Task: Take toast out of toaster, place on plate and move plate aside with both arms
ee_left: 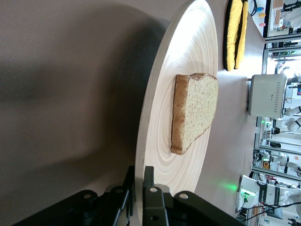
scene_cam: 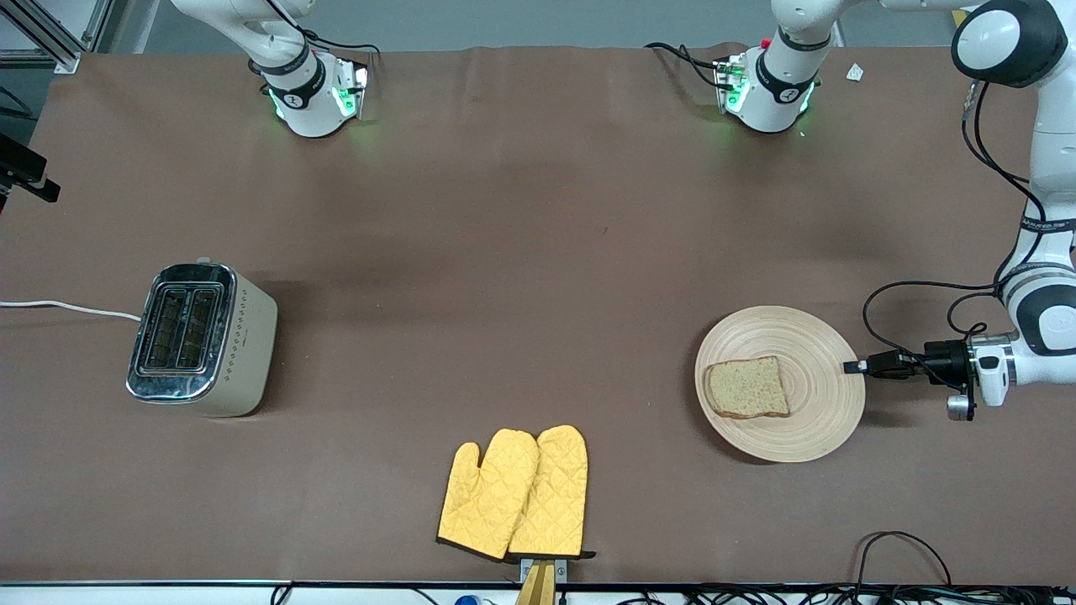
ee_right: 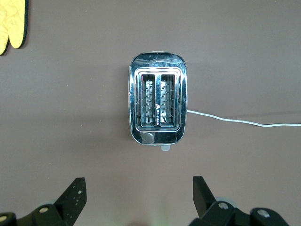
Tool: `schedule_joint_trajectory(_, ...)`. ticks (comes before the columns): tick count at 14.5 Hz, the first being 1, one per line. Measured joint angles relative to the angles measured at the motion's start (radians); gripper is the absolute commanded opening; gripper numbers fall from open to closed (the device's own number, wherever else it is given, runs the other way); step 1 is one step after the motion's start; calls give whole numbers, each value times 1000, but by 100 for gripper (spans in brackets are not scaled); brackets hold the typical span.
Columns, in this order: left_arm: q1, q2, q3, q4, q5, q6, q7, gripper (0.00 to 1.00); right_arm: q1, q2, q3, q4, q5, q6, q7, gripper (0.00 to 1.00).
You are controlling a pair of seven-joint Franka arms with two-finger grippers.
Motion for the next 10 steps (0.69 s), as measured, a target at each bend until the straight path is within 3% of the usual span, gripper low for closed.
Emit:
schedule_joint_trajectory(3, 0, 0, 0, 1, 0, 0, 0, 60, 0, 0, 0, 0, 0, 0, 0, 100)
schedule_joint_trajectory(4, 0, 1, 1, 3, 0, 0, 0, 87, 0, 0, -1, 0, 0, -1, 0, 100)
schedule_joint_trajectory(5, 0, 1, 1, 6, 0, 0, 0, 100, 0, 0, -2, 1, -1, -6, 0, 100)
schedule_joint_trajectory(7, -1, 1, 4, 15, 11, 0, 0, 100, -1, 0, -5, 4, -1, -16, 0, 100)
schedule_joint_trajectory(10, -8, 0, 5, 80, 128, 0, -2, 100, -1, 0, -12, 11, -2, -17, 0, 100)
